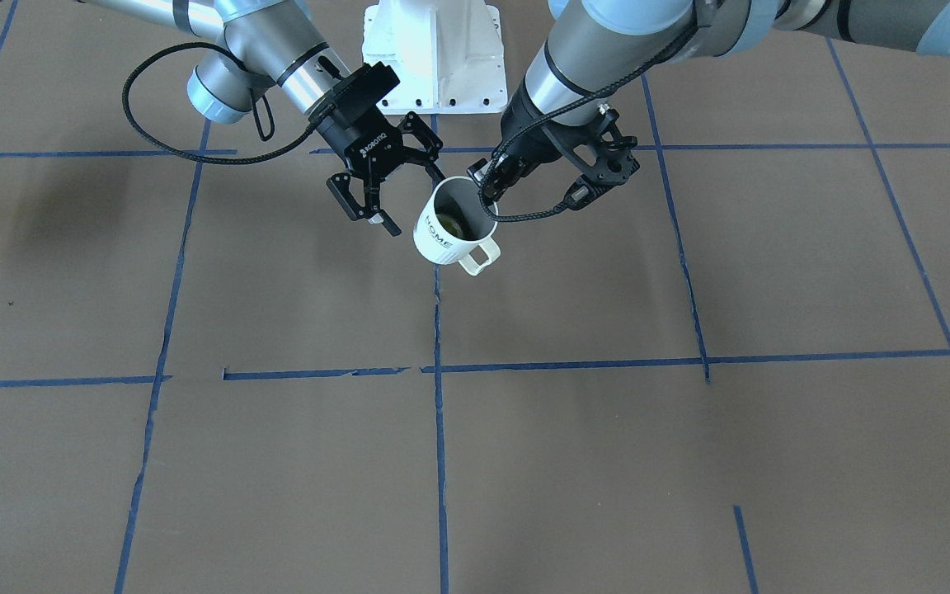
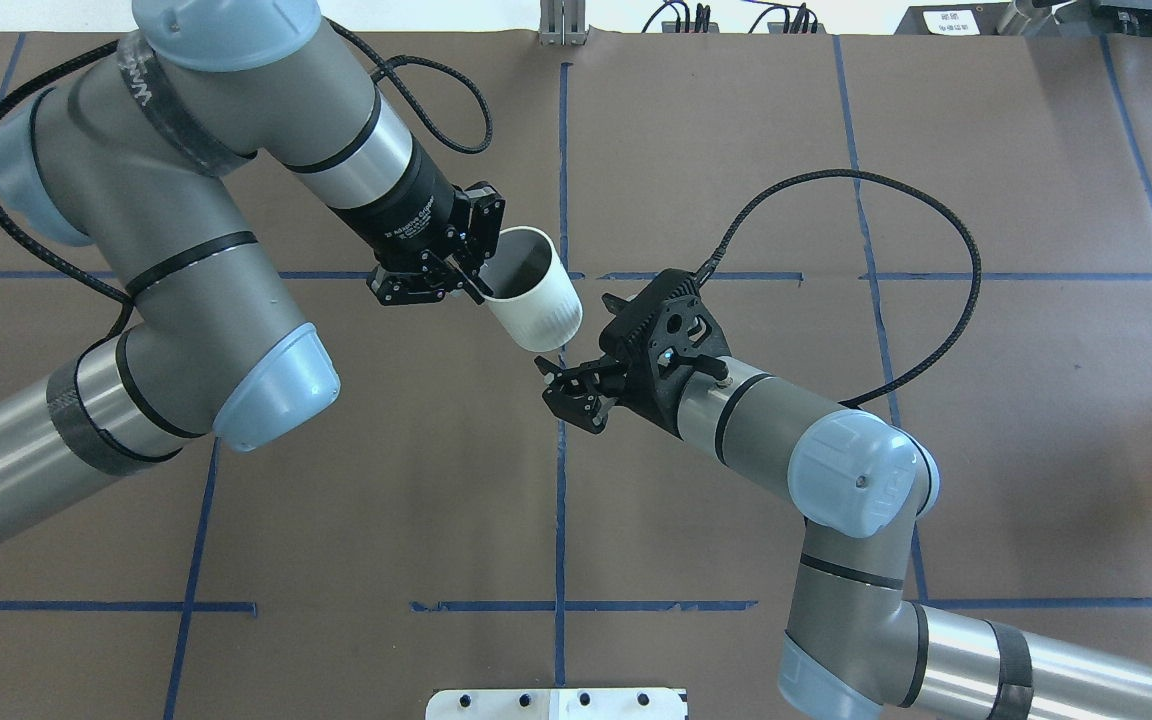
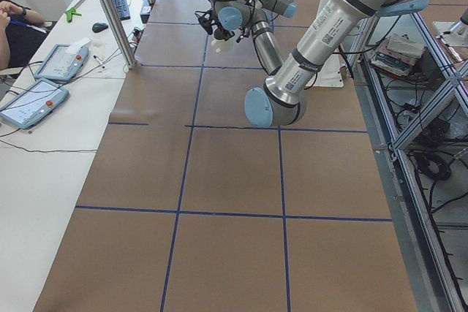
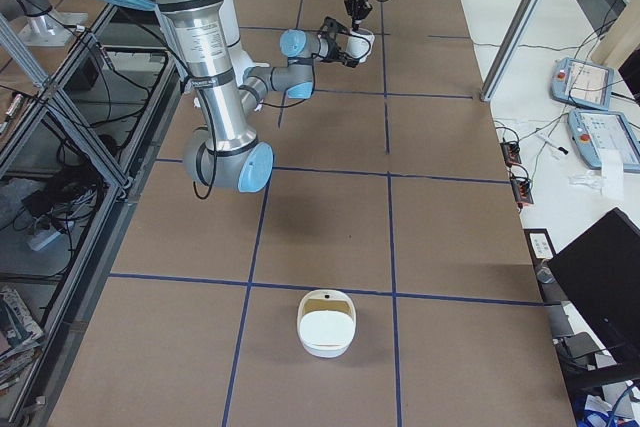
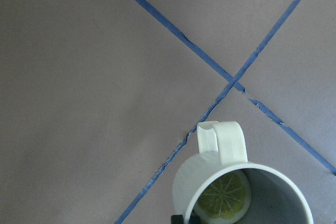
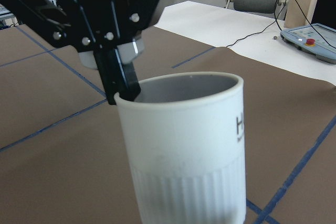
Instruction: Left arm hands cup to right arm to dump lemon
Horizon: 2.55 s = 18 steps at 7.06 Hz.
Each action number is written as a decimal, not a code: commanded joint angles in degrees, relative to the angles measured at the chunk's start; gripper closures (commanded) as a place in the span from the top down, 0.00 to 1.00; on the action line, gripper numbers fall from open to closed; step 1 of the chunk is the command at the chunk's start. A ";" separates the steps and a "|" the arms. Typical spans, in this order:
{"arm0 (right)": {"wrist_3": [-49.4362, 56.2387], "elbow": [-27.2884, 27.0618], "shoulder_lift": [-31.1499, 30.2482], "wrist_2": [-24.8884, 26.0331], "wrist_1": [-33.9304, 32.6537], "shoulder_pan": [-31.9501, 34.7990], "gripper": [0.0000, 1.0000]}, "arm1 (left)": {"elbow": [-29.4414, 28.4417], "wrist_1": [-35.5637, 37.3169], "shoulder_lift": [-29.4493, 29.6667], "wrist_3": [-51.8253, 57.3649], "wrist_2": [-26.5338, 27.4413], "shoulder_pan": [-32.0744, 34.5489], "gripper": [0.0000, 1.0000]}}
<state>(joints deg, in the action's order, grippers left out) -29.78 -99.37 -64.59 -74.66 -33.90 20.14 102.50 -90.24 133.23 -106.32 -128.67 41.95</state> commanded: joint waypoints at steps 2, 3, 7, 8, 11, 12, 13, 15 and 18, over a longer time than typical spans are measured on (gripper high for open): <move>0.16 0.06 -0.01 0.04 -0.03 -0.45 0.99 | -0.02 -0.46 0.89 -0.56 0.00 -1.51 0.00; 0.16 0.06 -0.01 0.13 0.06 -0.45 0.99 | 0.07 -0.47 0.80 -0.47 0.00 -1.95 0.00; 0.25 0.06 -0.10 0.13 0.06 -0.37 0.99 | 0.16 -0.64 0.72 -0.47 -0.09 -2.75 0.00; 0.33 0.14 -0.18 0.13 0.06 -0.37 0.99 | 0.33 -1.86 0.72 -0.56 -0.09 -2.75 0.00; 0.33 0.06 -0.19 0.13 0.06 -0.37 0.99 | 0.42 -2.14 0.72 -0.65 -0.18 -2.83 0.00; 0.33 0.14 -0.19 0.13 0.06 -0.28 0.99 | 0.42 -2.22 0.72 -0.56 -0.18 -2.84 0.00; 0.33 0.14 -0.19 0.13 0.06 -0.28 0.99 | 0.42 -2.66 0.63 -0.56 -0.18 -2.84 0.00; 0.33 0.06 -0.19 0.13 0.06 -0.28 0.88 | 0.51 -2.93 0.63 -0.47 -0.26 -2.84 0.00; -0.10 -0.03 -0.10 0.04 0.15 -0.28 0.21 | 1.47 -4.33 0.19 0.49 -0.70 -2.49 1.00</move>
<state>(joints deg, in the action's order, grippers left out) -29.82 -99.48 -64.68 -74.61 -33.76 19.91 103.31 -94.20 133.53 -106.18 -129.12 39.19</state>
